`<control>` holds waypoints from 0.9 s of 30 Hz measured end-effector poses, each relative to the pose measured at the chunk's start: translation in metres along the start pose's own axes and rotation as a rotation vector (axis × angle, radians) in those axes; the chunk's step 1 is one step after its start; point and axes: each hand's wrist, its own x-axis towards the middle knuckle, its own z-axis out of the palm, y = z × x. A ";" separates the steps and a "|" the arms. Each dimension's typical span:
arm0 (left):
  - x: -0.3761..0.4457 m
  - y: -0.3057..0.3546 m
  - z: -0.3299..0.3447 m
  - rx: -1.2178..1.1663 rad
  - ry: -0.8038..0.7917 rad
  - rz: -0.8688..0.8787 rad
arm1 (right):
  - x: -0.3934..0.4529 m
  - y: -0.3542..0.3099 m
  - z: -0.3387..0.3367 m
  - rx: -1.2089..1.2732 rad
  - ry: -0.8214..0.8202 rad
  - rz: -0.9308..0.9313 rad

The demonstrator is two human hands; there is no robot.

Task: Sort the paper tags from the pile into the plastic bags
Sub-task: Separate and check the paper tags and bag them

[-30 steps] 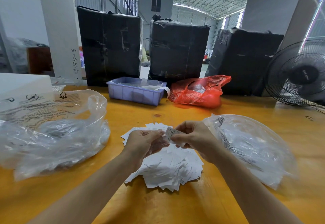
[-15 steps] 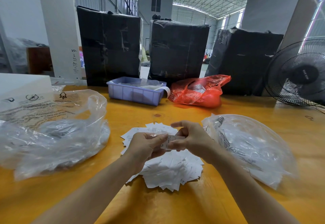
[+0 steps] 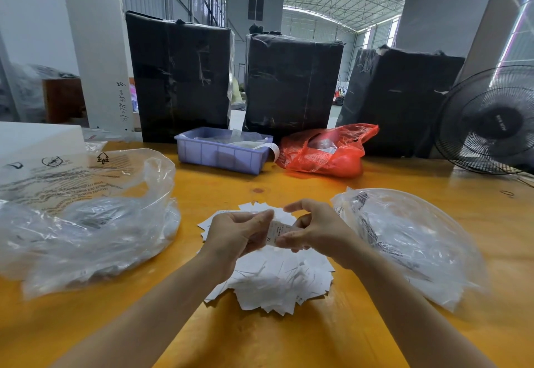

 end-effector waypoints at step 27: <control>0.001 -0.004 0.007 -0.304 0.032 -0.129 | -0.005 -0.011 0.026 0.240 0.145 -0.234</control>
